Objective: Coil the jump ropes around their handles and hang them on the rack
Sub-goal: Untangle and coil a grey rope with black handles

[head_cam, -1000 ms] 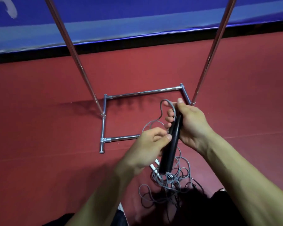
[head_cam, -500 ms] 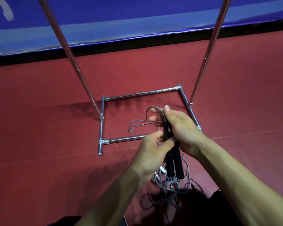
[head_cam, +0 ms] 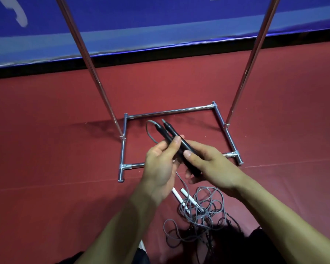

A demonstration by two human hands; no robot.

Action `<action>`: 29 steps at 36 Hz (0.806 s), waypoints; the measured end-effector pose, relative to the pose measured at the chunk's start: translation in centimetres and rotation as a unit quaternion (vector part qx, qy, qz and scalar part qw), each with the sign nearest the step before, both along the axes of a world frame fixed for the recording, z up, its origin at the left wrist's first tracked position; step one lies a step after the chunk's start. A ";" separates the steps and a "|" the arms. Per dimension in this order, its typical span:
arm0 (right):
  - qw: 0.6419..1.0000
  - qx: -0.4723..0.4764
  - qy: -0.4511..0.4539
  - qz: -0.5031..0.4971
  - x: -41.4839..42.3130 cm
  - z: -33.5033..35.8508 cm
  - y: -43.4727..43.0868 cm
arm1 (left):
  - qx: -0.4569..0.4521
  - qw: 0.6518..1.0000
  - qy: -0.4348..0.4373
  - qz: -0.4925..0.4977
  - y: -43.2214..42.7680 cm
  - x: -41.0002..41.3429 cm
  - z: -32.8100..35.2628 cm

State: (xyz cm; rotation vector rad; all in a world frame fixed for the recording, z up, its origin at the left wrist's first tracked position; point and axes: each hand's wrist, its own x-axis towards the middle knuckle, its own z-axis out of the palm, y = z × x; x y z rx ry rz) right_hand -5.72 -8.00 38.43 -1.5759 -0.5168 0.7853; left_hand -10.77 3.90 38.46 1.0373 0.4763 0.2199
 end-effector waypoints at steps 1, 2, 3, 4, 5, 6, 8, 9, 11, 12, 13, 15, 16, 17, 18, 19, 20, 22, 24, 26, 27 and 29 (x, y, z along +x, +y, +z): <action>1.000 0.003 -0.020 -0.001 -0.1 0.1 0.1 | 0.020 1.000 -0.003 0.004 0.0 0.0 -0.1; 0.999 0.003 -0.041 -0.002 -0.1 0.1 0.3 | 0.045 0.999 -0.006 0.006 0.0 0.0 -0.2; 0.998 0.003 -0.060 -0.001 0.0 0.1 0.3 | 0.073 0.997 -0.007 0.005 0.0 0.0 -0.4; 0.997 0.002 -0.074 0.001 0.1 0.0 0.3 | 0.095 0.995 -0.004 0.003 0.1 0.0 -0.7; 0.997 0.003 -0.081 0.004 0.2 -0.1 0.4 | 0.113 0.994 -0.001 -0.004 0.2 0.0 -0.9; 0.996 0.003 -0.084 0.005 0.3 -0.2 0.3 | 0.130 0.991 0.001 -0.018 0.4 -0.1 -1.0; 0.997 0.003 -0.083 0.004 0.4 -0.4 0.2 | 0.197 0.979 0.016 -0.042 0.9 -0.1 -1.0; 0.997 0.002 -0.082 0.002 0.5 -0.5 0.2 | 0.256 0.965 0.034 -0.050 1.2 0.0 -0.9; 0.997 -0.011 -0.074 0.001 0.7 -0.7 0.0 | 0.400 0.911 0.083 -0.046 2.0 0.0 -0.6; 0.998 -0.020 -0.065 -0.001 0.9 -0.7 -0.1 | 0.474 0.875 0.097 -0.025 2.5 -0.1 -0.5; 0.998 -0.030 -0.054 -0.001 1.1 -0.7 -0.3 | 0.537 0.837 0.100 0.008 3.2 -0.2 -0.4; 0.998 -0.046 -0.026 0.014 1.5 -0.5 -0.9 | 0.602 0.792 0.055 0.087 4.8 -0.4 -0.2; 0.998 -0.046 -0.011 0.031 1.7 -0.3 -1.2 | 0.607 0.788 0.026 0.097 5.4 -0.5 0.0; 0.998 -0.043 0.000 0.052 1.8 -0.2 -1.5 | 0.606 0.791 0.002 0.078 6.0 -0.5 0.1; 0.996 -0.040 0.004 0.075 1.8 0.0 -1.8 | 0.598 0.800 -0.022 0.036 6.5 -0.4 0.1; 0.995 -0.040 0.002 0.096 1.7 0.1 -1.9 | 0.583 0.812 -0.039 -0.016 6.9 -0.3 0.0; 0.993 -0.041 0.002 0.115 1.6 0.3 -2.0 | 0.567 0.820 -0.047 -0.061 6.9 -0.2 0.1; 0.990 -0.038 0.017 0.133 1.7 0.5 -2.0 | 0.547 0.829 -0.054 -0.102 6.5 -0.2 0.1; 0.990 -0.044 0.025 0.130 1.9 0.5 -2.3 | 0.527 0.843 -0.051 -0.095 6.0 -0.1 0.3; 0.991 -0.050 0.021 0.124 2.3 0.6 -2.5 | 0.506 0.856 -0.036 -0.099 5.8 0.1 0.3; 0.991 -0.052 0.019 0.123 2.5 0.7 -2.6 | 0.483 0.869 -0.027 -0.108 5.5 0.2 0.2; 0.990 -0.054 0.018 0.126 2.6 0.6 -2.7 | 0.389 0.913 -0.025 -0.117 4.8 0.2 0.0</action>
